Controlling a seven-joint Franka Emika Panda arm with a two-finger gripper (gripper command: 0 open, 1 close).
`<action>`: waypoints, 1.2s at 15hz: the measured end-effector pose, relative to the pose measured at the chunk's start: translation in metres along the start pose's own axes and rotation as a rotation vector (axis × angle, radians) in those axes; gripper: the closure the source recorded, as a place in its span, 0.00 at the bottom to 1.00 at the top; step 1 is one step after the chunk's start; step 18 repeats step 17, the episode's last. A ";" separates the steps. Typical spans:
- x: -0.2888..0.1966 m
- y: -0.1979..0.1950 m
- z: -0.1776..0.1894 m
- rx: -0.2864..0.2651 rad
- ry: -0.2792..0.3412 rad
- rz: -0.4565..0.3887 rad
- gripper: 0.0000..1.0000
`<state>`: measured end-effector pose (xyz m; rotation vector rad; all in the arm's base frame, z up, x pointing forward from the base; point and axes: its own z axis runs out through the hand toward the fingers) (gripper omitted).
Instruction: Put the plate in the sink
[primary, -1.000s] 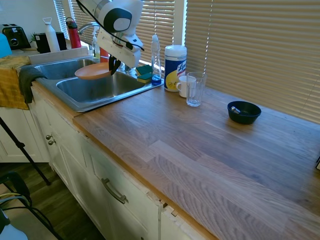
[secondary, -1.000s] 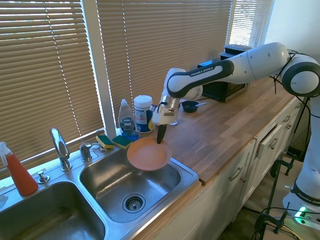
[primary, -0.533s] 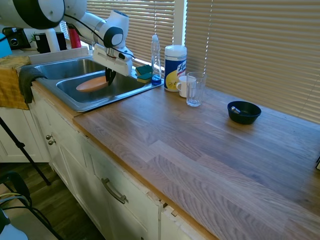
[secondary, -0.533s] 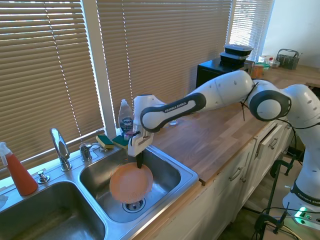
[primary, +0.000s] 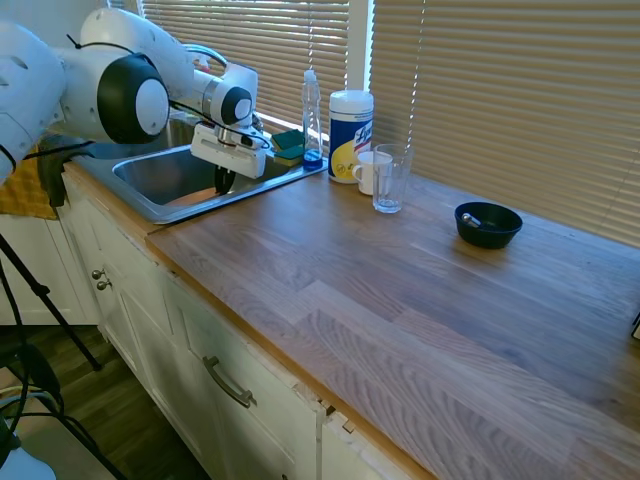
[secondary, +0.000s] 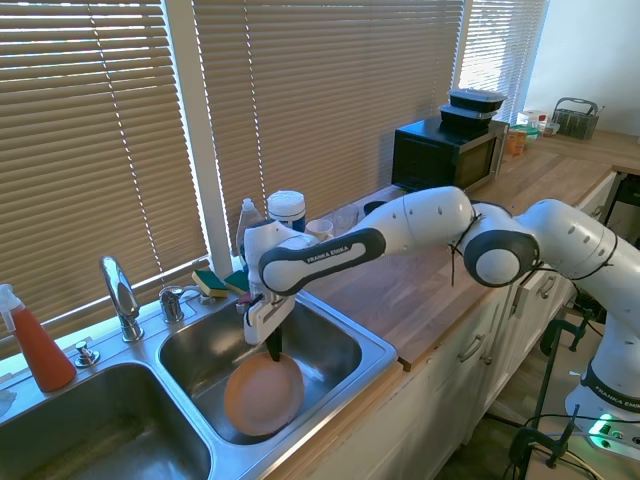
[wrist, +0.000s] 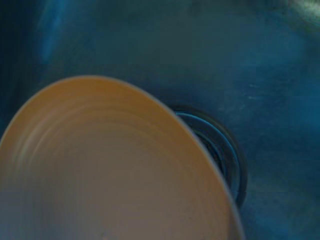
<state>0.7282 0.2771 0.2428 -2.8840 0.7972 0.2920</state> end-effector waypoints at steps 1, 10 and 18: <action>0.002 -0.001 0.001 0.001 0.002 0.000 0.00; 0.005 -0.005 -0.032 0.028 0.036 0.008 0.00; -0.024 0.008 -0.114 0.060 0.082 0.031 0.00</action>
